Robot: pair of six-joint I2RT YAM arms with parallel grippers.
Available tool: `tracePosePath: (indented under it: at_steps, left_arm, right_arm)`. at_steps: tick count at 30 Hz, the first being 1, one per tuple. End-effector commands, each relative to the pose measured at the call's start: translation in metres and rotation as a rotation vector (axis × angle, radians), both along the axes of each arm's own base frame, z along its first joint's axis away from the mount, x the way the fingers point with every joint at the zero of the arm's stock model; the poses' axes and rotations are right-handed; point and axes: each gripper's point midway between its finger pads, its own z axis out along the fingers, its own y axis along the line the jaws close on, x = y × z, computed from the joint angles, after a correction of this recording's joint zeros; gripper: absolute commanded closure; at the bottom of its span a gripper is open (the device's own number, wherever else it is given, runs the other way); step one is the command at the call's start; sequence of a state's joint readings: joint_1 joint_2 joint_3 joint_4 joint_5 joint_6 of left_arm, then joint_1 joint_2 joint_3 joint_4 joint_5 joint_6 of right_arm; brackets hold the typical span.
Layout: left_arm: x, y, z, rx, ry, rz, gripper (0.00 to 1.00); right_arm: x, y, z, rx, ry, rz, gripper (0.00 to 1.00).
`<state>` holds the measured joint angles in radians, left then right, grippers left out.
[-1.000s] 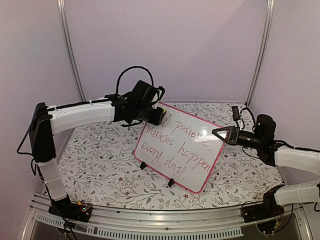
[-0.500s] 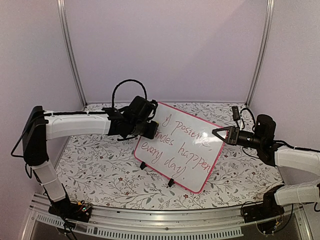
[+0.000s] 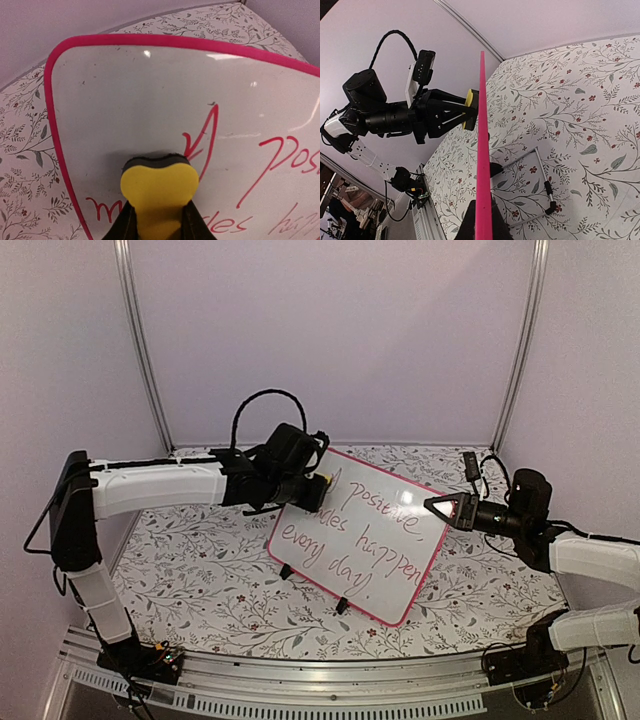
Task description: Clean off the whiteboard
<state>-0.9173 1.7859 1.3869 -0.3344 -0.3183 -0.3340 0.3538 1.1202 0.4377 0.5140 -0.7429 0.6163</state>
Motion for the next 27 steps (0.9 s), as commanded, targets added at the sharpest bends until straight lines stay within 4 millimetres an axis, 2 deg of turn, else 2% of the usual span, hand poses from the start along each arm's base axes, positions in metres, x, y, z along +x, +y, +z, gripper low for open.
tracePosePath:
  at_steps: [1,8,21,27]
  left_arm:
    - [0.005,-0.017,0.007,0.003,-0.031,-0.031,1.00]
    - [0.006,-0.017,0.007,0.004,-0.028,-0.029,1.00]
    - [-0.022,0.010,-0.046,0.014,0.087,0.012,1.00]
    - [-0.030,0.015,-0.054,0.008,0.106,0.014,1.00]
  right_arm:
    - [-0.023,0.013,0.005,0.009,-0.036,0.122,1.00]
    - [-0.023,0.014,0.004,0.010,-0.031,0.125,1.00]
    - [-0.022,0.014,0.003,0.009,-0.028,0.125,1.00]
    - [-0.022,0.014,0.003,0.007,-0.028,0.123,1.00]
